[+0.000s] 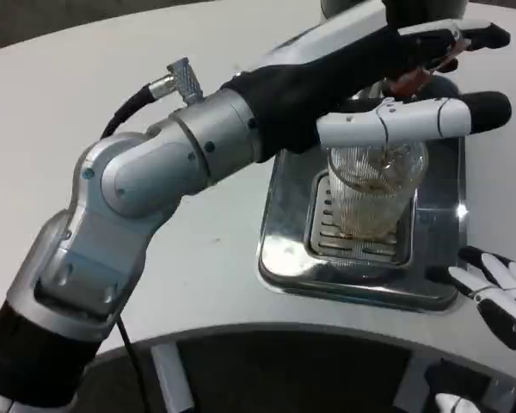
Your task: Grasp the cup under the faucet to collect the drink, then remove the cup.
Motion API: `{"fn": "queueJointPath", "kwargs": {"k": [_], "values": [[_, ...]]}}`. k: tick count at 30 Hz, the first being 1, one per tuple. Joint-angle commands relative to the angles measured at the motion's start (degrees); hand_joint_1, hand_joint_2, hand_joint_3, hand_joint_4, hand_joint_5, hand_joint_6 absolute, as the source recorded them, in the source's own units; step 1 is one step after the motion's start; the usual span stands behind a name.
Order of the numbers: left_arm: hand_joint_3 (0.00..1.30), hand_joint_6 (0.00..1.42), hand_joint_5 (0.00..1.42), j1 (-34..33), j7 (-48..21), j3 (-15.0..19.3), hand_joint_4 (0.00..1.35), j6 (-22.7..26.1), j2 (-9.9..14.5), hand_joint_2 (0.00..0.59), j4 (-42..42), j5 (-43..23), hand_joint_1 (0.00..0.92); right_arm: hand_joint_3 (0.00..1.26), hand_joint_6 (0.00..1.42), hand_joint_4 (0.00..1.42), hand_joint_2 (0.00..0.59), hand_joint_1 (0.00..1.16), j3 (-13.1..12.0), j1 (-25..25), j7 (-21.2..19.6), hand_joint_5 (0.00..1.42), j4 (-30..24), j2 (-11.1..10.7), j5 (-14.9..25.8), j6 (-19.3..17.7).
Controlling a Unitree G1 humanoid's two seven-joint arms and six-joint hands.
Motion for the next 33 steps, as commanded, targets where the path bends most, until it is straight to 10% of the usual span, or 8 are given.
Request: {"fn": "queueJointPath", "kwargs": {"k": [1,20,33], "values": [[0.15,0.14,0.13,1.33,-2.14,-0.83,0.05,0.44,1.37,0.095,0.19,1.1,0.0,0.15,0.0,0.02,0.461,0.42,2.41,-0.96,1.19,0.0,-0.84,1.9,-2.57,0.0],[0.13,0.14,0.1,1.72,-2.16,-0.78,0.02,-0.73,2.08,0.094,-0.87,1.43,0.0,0.14,0.0,0.02,0.461,0.42,8.62,-3.72,4.06,0.0,-0.84,8.59,-7.15,0.64],[0.13,0.14,0.1,2.23,-1.91,-0.28,0.02,-1.29,2.65,0.093,-1.47,1.43,0.0,0.0,0.15,0.0,0.328,0.56,15.33,-6.31,2.18,0.05,-0.84,12.73,-8.17,10.7]]}}
